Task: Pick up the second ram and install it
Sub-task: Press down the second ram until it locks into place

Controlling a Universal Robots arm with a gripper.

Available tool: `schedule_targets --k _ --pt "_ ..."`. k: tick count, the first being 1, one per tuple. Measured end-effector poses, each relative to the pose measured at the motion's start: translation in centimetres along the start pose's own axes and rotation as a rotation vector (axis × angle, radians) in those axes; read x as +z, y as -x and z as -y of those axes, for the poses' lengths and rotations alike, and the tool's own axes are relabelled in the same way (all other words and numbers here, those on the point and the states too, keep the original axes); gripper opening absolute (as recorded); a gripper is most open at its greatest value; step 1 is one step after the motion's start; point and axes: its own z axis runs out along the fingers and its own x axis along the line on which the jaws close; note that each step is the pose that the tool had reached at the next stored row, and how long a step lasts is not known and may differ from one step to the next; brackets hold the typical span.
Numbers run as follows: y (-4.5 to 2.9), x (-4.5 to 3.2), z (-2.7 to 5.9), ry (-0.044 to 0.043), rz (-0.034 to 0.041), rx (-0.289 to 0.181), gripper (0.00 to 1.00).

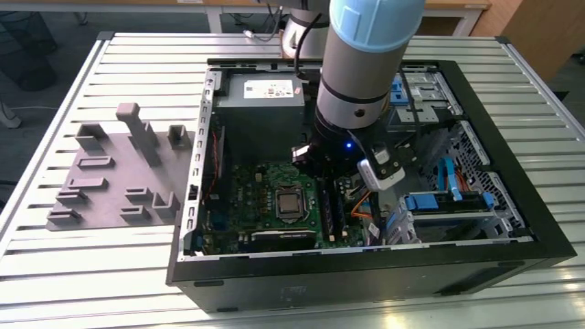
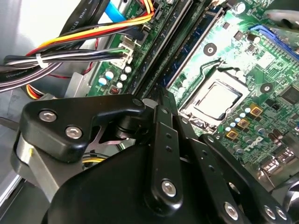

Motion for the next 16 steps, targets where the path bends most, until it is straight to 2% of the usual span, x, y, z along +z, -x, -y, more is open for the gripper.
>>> schedule_targets --k 12,15,16 --pt "0.0 0.7 0.02 -0.0015 -0.0008 0.0 0.11" --pt "0.01 0.12 -0.06 0.0035 0.0006 0.0 0.11" --pt "0.0 -0.34 -0.03 0.0012 -0.0001 0.0 0.11"
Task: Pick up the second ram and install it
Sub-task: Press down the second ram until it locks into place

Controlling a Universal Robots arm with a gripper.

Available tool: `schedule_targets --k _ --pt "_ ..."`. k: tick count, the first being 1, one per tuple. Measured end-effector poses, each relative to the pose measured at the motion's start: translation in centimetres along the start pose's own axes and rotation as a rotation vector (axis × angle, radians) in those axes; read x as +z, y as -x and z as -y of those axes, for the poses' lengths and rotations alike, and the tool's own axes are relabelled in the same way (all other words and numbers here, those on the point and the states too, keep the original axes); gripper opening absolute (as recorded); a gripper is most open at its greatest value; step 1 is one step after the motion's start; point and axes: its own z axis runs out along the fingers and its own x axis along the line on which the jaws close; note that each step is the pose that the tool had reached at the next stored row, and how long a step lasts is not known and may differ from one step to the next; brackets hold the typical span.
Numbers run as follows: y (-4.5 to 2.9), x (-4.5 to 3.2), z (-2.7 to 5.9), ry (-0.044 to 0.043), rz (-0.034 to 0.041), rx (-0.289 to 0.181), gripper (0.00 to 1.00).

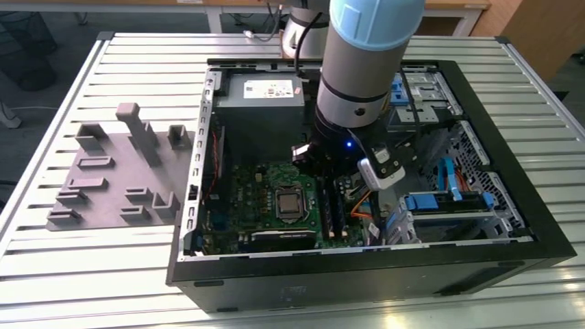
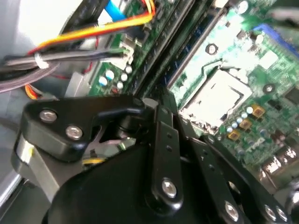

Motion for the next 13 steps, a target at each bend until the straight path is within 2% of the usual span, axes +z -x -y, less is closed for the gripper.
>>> schedule_targets --k 2,4,13 --pt "-0.01 -0.73 0.0 -0.0007 -0.0001 0.0 0.11" --pt "-0.01 -1.08 0.0 -0.0014 -0.0003 0.0 0.11" --pt "-0.01 -1.1 -0.01 -0.0012 -0.0003 0.0 0.11"
